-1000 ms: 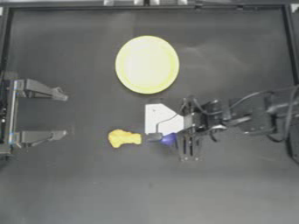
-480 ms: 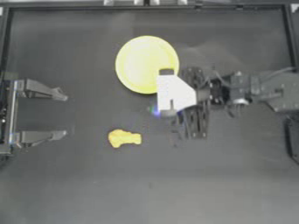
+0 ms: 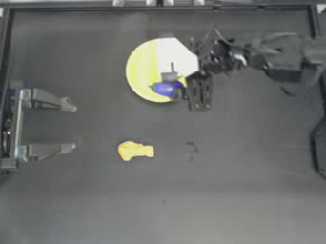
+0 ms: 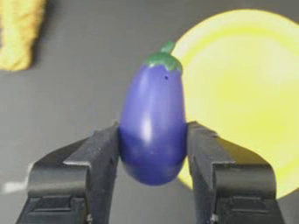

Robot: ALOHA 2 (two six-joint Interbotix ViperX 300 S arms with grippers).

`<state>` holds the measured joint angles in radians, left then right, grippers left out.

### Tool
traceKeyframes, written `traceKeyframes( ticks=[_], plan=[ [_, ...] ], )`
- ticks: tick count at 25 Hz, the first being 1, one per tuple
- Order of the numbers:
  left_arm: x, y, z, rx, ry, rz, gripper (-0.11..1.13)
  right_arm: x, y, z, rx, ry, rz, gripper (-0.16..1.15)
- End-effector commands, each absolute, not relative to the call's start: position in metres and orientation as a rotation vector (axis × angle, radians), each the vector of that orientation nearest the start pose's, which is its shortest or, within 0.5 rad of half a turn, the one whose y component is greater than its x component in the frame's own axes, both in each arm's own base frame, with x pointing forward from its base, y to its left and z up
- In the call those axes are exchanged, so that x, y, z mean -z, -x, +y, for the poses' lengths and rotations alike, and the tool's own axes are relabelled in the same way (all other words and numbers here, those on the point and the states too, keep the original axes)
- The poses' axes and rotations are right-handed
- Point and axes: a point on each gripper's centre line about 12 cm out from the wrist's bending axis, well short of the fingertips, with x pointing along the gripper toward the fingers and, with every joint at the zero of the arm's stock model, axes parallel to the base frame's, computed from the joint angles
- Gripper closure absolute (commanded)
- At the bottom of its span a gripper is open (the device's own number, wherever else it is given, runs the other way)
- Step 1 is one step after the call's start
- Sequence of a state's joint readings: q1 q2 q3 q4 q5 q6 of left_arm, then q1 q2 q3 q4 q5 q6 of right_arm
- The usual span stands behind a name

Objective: Put purple eggplant on plate

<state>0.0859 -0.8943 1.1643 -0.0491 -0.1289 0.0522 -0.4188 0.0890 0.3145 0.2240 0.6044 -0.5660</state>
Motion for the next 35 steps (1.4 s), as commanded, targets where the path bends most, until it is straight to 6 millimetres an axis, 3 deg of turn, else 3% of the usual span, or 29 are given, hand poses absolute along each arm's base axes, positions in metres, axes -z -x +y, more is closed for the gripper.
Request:
traceKeyframes(
  ticks=[1,5,11,26,30,35],
  plan=[
    [-0.267,-0.212,0.019,-0.094,0.008,0.138,-0.01,-0.216,-0.405,-0.185,0.095,0.068,0.936,0.75],
    [-0.267,-0.212,0.02,-0.096,0.007,0.141,-0.01,-0.204,-0.413,-0.209,0.093,0.07,0.959,0.75],
    [-0.266,-0.212,0.019,-0.094,0.008,0.143,-0.01,-0.184,-0.423,-0.228,0.099,0.057,0.993,0.75],
    [-0.265,-0.212,0.022,-0.105,0.009,0.144,-0.01,-0.155,-0.433,-0.231,0.078,0.03,1.038,0.71],
    [-0.264,-0.212,0.022,-0.107,0.009,0.147,-0.01,-0.152,-0.435,-0.231,0.072,0.039,1.046,0.56],
    [-0.263,-0.211,0.022,-0.108,0.01,0.149,-0.01,-0.15,-0.434,-0.23,0.04,0.055,1.063,0.1]
  ],
)
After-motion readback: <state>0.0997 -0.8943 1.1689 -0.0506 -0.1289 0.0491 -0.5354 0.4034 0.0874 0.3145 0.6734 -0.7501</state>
